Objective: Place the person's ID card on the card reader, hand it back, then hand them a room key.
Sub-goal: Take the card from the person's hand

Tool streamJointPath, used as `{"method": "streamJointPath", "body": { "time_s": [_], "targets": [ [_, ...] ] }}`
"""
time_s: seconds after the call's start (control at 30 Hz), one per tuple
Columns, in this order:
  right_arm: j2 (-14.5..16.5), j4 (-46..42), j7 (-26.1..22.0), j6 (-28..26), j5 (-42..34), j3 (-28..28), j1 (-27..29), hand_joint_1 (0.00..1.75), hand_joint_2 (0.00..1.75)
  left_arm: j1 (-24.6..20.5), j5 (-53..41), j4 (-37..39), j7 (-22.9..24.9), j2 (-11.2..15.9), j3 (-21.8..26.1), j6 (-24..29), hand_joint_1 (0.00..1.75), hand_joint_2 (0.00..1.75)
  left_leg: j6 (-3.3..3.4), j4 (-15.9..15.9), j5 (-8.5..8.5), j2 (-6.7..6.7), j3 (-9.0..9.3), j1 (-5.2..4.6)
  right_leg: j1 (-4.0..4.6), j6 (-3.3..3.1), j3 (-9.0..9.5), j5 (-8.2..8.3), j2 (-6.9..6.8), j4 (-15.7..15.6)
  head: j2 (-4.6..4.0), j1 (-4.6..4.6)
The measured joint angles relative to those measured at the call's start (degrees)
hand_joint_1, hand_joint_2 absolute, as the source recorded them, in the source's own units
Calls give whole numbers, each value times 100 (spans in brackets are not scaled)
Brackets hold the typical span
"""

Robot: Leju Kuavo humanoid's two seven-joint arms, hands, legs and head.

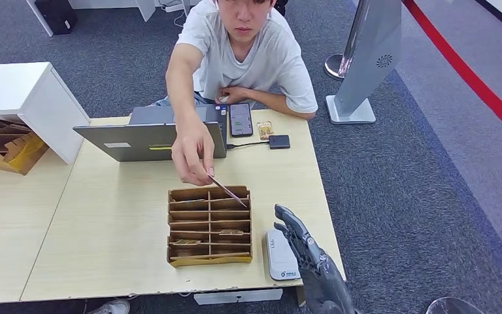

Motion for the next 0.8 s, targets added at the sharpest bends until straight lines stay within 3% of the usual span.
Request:
{"method": "streamJointPath", "body": {
  "time_s": [0.03, 0.17, 0.43, 0.8],
  "targets": [
    [1, 0, -6, 0, -8, 0, 0, 0, 0, 0, -3, 0, 0, 0, -1, 10, 0, 0, 0, 0, 0, 0, 0, 0, 0, 0, 0, 0, 0, 0, 0, 0],
    [0, -1, -10, -86, 241, 0, -28, 0, 175, -1, 1, 0, -34, 0, -1, 61, 0, 0, 0, 0, 0, 0, 0, 0, 0, 0, 0, 0, 0, 0, 0, 0],
    [27, -17, 593, -610, 2238, -4, -539, 0, 175, -28, -80, 0, -207, -48, -1, 101, 0, 0, 2, 1, 4, 1, 0, 0, 0, 2, 0, 8, 1, 0, 0, 1],
    [339, 156, 1755, -1255, 5191, -56, -1540, 0, 175, -159, -767, 0, -134, -115, -2, -230, 0, 0, 0, 1, 9, 1, 0, 0, 0, -3, 0, 15, 2, 0, 0, 1]
  ]
}}
